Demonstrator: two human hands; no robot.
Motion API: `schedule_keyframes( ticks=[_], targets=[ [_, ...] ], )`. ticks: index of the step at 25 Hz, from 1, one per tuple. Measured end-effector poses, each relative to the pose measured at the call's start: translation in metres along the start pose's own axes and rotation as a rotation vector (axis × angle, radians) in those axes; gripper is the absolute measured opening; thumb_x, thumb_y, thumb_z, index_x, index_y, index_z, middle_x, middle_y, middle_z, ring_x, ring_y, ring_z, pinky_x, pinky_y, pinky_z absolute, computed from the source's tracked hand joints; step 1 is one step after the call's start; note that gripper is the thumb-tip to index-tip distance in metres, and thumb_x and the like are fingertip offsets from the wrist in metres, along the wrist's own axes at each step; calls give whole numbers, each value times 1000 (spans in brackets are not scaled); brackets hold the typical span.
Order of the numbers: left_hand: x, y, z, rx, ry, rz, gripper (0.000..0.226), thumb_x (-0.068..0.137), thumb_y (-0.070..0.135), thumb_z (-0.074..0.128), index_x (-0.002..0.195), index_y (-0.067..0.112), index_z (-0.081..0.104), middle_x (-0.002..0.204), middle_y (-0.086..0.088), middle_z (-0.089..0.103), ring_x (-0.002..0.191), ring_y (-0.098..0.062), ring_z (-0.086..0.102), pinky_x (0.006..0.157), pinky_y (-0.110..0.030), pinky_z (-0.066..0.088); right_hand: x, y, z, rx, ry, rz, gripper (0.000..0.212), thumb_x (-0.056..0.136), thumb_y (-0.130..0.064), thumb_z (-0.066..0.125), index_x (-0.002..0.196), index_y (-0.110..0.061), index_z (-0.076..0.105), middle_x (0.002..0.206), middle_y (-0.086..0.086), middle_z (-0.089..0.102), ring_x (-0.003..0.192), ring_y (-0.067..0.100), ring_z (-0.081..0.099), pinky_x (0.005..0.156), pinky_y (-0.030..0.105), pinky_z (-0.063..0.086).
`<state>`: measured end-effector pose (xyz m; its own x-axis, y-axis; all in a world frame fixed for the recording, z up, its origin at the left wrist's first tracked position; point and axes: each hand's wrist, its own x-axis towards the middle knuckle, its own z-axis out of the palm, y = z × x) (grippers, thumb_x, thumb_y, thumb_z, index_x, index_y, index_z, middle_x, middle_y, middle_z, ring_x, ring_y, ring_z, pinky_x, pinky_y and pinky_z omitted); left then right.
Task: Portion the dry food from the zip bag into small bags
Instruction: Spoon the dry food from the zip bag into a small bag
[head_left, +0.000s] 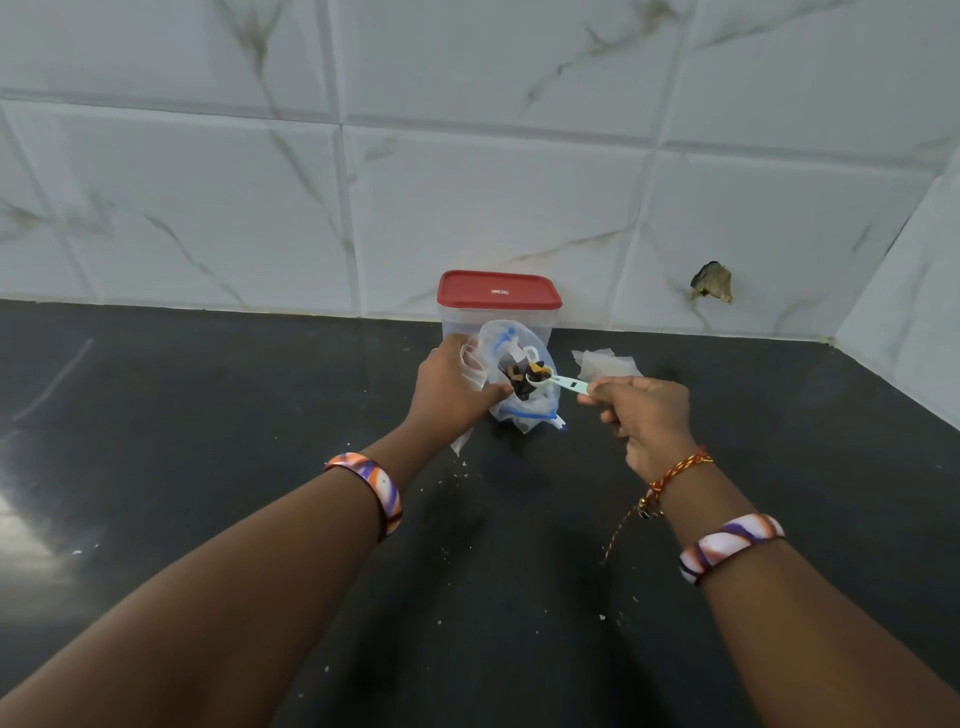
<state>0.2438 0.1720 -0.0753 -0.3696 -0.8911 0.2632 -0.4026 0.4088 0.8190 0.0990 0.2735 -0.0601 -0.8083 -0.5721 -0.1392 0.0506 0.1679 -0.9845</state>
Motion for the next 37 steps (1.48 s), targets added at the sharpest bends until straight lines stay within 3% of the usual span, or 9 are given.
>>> schedule_keyframes(
  ticks=[5, 8, 11, 14, 16, 22, 26, 30, 37],
  targets=[
    [-3, -6, -1, 116, -20, 60, 72, 66, 27, 82, 126, 12, 46, 120, -8, 55, 97, -11, 48, 77, -22, 41, -14, -23, 3, 49, -125, -65, 11, 80, 0, 64, 73, -8, 65, 73, 10, 67, 34, 1, 42, 30, 10, 26],
    [-2, -6, -1, 100, -15, 50, 70, 64, 26, 83, 123, 12, 47, 118, -7, 56, 98, -13, 49, 77, -23, 40, -27, -35, 13, -67, -207, -225, 10, 78, 1, 65, 73, -7, 68, 79, 8, 69, 54, 10, 54, 37, 11, 38],
    [1, -7, -1, 76, 1, 47, 63, 63, 24, 83, 114, 10, 50, 111, -8, 58, 100, -20, 54, 75, -25, 39, -36, -31, 26, -512, -132, -705, 13, 80, -7, 64, 86, -9, 75, 82, 7, 73, 73, 19, 66, 61, 23, 51],
    [3, -8, 0, 33, 22, 13, 61, 64, 23, 82, 114, 9, 50, 110, -10, 60, 101, -23, 57, 77, -28, 43, -40, -23, 35, -889, 34, -1336, 9, 73, -10, 73, 81, -13, 76, 59, 8, 68, 54, 24, 65, 47, 23, 41],
    [4, -7, 0, 6, 29, -10, 60, 65, 22, 82, 114, 9, 50, 111, -9, 60, 100, -22, 57, 76, -27, 43, -38, -19, 35, -884, 67, -1466, 8, 71, -12, 75, 78, -13, 76, 54, 7, 67, 48, 23, 63, 43, 22, 44],
    [6, -10, -5, -97, 34, -74, 62, 73, 21, 77, 125, 8, 46, 119, -7, 57, 99, -12, 51, 80, -22, 41, -14, -18, 25, -489, 19, -757, 16, 83, -14, 64, 94, -8, 74, 89, 7, 75, 81, 18, 70, 75, 32, 57],
    [9, -12, -4, -288, -3, -166, 60, 78, 12, 72, 130, 11, 41, 129, -9, 54, 112, -19, 54, 85, -25, 44, -6, 0, 29, -615, 47, -681, 14, 83, -18, 66, 92, -8, 69, 89, 7, 73, 81, 17, 67, 58, 18, 47],
    [5, -17, -5, -544, -80, -252, 48, 88, 11, 61, 128, 10, 35, 115, -12, 53, 90, -13, 55, 72, -21, 51, 0, 8, 49, -700, 84, -660, 19, 83, -24, 67, 94, -8, 68, 95, 10, 72, 86, 19, 66, 54, 13, 38],
    [-10, -35, -18, -989, -145, -565, 20, 88, 14, 59, 106, 9, 64, 96, -12, 62, 77, -23, 58, 63, -33, 53, 4, 24, 63, -596, 72, -584, 28, 85, -34, 64, 97, -9, 67, 87, 4, 69, 76, 12, 61, 53, 12, 36]
  ],
)
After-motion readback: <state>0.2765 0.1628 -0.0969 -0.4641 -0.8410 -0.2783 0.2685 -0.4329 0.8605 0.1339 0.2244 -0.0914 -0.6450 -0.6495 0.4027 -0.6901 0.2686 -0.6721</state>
